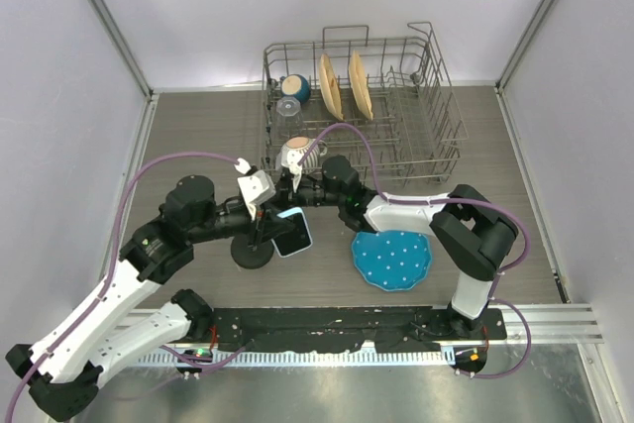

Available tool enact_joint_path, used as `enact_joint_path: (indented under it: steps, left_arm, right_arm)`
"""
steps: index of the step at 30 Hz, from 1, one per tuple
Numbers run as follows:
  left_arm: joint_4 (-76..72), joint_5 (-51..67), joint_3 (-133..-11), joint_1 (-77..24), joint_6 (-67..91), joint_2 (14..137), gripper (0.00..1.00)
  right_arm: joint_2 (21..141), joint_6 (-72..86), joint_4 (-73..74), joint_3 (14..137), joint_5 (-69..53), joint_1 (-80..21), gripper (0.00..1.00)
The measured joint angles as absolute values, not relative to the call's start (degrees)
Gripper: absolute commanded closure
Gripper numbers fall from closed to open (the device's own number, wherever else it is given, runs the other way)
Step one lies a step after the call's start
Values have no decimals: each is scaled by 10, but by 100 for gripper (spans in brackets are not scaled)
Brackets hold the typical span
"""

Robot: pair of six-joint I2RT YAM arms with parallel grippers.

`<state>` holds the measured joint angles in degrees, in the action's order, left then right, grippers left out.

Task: Place the phone on the phone stand

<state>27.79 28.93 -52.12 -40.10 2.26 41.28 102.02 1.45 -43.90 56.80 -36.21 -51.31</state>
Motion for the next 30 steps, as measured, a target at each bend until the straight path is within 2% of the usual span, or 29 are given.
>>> enact_joint_path:
  steps: [14, 30]
  left_arm:
    - [229, 207, -486, -401, -79, 449, 100]
    - [161, 229, -432, -372, -60, 432, 100]
  right_arm:
    - [1020, 20, -436, 568, -401, -498, 99]
    - [1020, 30, -437, 568, -416, -481, 99]
